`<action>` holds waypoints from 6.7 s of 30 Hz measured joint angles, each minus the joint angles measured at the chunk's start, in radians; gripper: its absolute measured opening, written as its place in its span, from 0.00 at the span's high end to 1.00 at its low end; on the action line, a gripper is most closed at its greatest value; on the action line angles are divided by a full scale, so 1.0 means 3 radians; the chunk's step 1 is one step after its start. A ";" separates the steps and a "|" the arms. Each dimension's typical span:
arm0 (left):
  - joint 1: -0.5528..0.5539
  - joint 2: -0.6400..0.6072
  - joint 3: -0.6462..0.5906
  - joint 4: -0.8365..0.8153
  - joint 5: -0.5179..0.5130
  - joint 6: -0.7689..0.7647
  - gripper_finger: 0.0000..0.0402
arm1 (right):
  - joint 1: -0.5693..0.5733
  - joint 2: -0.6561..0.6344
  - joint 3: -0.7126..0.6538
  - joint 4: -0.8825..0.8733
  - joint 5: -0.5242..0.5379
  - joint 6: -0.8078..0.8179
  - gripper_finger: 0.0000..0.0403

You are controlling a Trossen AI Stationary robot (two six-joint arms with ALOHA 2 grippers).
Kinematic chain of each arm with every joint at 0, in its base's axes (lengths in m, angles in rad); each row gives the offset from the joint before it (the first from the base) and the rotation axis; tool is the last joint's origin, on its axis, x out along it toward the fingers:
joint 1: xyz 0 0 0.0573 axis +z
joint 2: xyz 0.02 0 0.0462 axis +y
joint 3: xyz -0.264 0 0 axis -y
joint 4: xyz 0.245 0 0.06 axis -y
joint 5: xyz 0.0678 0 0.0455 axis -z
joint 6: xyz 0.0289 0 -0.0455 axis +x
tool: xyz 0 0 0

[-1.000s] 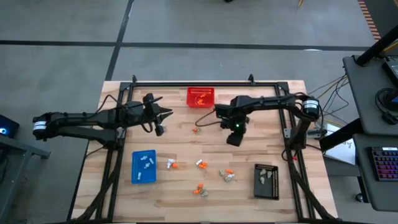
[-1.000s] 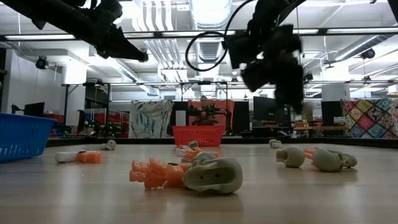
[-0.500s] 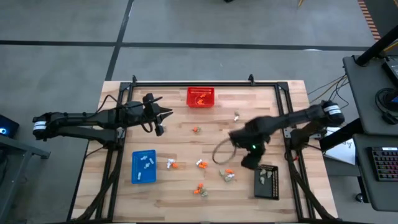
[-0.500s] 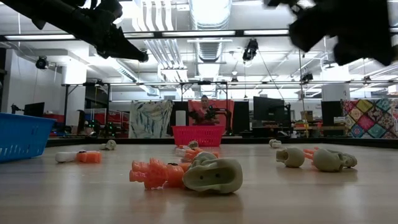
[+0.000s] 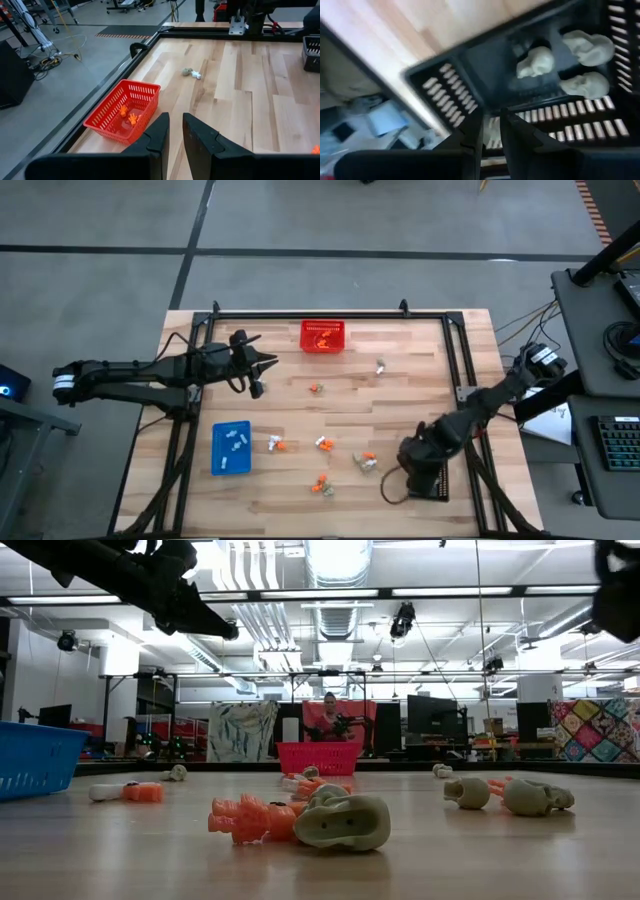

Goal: Sort Halloween decoration
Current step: Put the gray skull toy into the black bin, then put the white skeleton toy into the blue bin

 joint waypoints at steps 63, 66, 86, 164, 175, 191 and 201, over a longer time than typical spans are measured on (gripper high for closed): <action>-0.0002 0.0003 0.0000 0.0221 0.0467 -0.1161 0.91 | -0.1397 -0.0023 0.0077 0.2667 0.2351 -0.4179 0.87; -0.0002 0.0052 0.0000 0.0105 0.0466 -0.1402 0.91 | -0.1397 -0.0023 -0.0017 0.2913 0.2269 -0.4303 0.87; 0.0018 0.1544 0.0999 -0.2987 -0.0237 -0.1770 0.91 | -0.1395 -0.0026 -0.0099 0.2956 0.2168 -0.4308 0.87; -0.1457 0.2870 0.1503 -0.2274 0.0702 -0.0809 0.72 | -0.1244 -0.0026 -0.0374 0.2856 0.1712 -0.3715 0.87; -0.1457 0.2889 0.1446 -0.2218 0.0692 -0.0809 0.72 | -0.1244 -0.0026 -0.0374 0.2893 0.1713 -0.3717 0.87; -0.1443 0.2889 0.1439 -0.2211 0.0253 -0.0839 0.72 | -0.1244 -0.0026 -0.0374 0.2897 0.1736 -0.3679 0.87; -0.1443 0.2889 0.1439 -0.2214 0.0258 -0.0806 0.72 | -0.1244 -0.0026 -0.0374 0.2898 0.1736 -0.3621 0.87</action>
